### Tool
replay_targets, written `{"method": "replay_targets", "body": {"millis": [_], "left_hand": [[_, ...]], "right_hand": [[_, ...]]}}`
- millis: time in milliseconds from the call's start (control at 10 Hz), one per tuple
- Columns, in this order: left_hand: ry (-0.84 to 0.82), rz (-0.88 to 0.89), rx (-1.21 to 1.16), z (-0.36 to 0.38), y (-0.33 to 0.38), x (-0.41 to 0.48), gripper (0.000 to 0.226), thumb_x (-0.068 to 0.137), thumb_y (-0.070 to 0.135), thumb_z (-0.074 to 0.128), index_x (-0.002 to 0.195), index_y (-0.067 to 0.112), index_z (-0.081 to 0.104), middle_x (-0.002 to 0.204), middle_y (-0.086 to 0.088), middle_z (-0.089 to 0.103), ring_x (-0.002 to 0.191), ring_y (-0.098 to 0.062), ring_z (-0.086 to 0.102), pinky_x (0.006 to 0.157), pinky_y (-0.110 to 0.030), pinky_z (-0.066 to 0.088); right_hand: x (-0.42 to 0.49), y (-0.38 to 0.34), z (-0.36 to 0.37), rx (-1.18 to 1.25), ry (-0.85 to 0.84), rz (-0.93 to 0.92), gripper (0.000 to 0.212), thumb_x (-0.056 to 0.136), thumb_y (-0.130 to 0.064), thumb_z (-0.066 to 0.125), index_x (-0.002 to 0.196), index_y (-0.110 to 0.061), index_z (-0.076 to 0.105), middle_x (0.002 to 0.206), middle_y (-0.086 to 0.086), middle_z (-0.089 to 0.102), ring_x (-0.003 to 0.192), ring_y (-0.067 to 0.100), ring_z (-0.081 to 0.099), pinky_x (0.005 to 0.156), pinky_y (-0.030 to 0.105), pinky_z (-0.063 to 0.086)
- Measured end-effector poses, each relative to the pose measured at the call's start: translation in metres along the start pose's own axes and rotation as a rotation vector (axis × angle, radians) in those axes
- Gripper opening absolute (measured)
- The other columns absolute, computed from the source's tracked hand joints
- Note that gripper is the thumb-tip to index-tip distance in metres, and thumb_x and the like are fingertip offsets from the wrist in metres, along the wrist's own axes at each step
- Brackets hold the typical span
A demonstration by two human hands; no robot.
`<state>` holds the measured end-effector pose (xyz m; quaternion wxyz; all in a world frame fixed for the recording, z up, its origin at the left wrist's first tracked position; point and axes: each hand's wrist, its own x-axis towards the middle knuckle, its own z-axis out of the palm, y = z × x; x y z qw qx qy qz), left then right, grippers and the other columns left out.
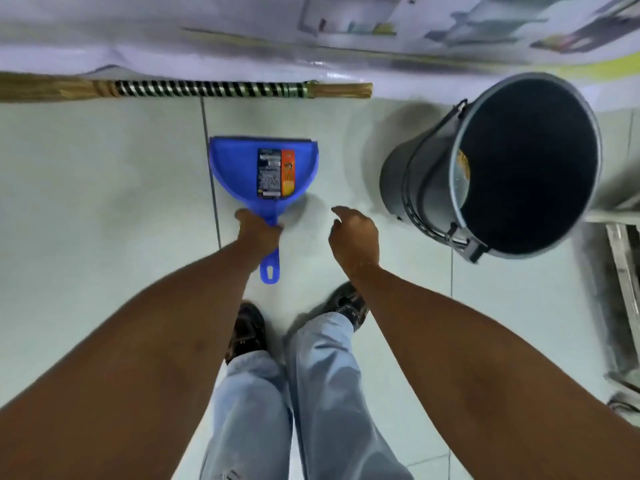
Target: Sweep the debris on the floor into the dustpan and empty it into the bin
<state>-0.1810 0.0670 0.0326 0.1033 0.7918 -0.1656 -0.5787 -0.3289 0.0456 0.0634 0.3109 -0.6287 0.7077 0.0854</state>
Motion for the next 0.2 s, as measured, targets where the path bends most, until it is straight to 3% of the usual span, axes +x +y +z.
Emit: {"method": "replay_targets", "body": {"millis": [100,200], "left_hand": [[-0.129,-0.141,0.03,-0.006,-0.01,-0.02,0.043,0.098,0.027,0.039,0.136,0.013,0.023,0.126,-0.012,0.046,0.107,-0.031,0.052,0.086,-0.043,0.046],[-0.036,-0.054,0.128,-0.023,-0.013,-0.047,0.04,0.098,0.026,0.038,0.134,0.01,0.03,0.136,-0.017,0.046,0.112,-0.033,0.051,0.09,-0.042,0.043]], "right_hand": [[-0.011,-0.01,-0.008,-0.003,-0.018,-0.026,0.046,0.086,0.002,0.044,0.128,-0.012,0.057,0.125,0.013,0.063,0.115,0.03,0.057,0.094,0.035,0.044],[-0.023,-0.018,-0.021,0.006,-0.031,-0.039,0.046,0.085,0.003,0.044,0.126,-0.012,0.058,0.123,0.013,0.064,0.113,0.031,0.057,0.092,0.035,0.046]]}}
